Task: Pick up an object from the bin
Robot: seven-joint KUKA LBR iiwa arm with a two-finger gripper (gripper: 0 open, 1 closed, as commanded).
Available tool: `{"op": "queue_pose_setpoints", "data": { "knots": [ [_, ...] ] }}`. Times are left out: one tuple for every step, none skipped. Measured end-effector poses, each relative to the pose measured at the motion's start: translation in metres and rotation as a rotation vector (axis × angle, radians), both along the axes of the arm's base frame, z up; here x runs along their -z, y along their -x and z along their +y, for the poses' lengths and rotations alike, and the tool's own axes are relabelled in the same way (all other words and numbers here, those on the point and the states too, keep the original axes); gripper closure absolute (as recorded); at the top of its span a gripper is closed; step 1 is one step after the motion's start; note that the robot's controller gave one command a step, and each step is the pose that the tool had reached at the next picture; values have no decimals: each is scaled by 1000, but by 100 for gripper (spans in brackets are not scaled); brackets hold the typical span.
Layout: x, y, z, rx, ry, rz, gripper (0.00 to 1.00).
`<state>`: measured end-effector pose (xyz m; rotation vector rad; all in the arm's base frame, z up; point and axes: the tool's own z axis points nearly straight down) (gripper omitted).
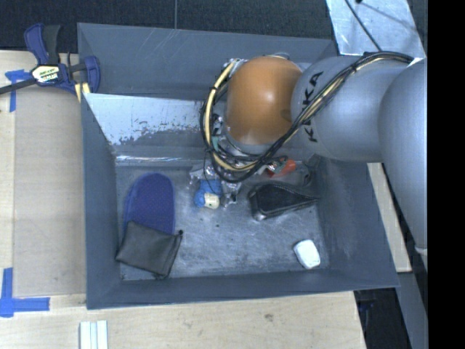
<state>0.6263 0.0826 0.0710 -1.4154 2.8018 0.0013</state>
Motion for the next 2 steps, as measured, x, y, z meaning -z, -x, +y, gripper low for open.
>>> {"op": "queue_pose_setpoints", "data": {
  "knots": [
    [-117,15,16,19,-1,-9,100],
    [-207,20,-4,-246,1,-7,100]
  ]
}}
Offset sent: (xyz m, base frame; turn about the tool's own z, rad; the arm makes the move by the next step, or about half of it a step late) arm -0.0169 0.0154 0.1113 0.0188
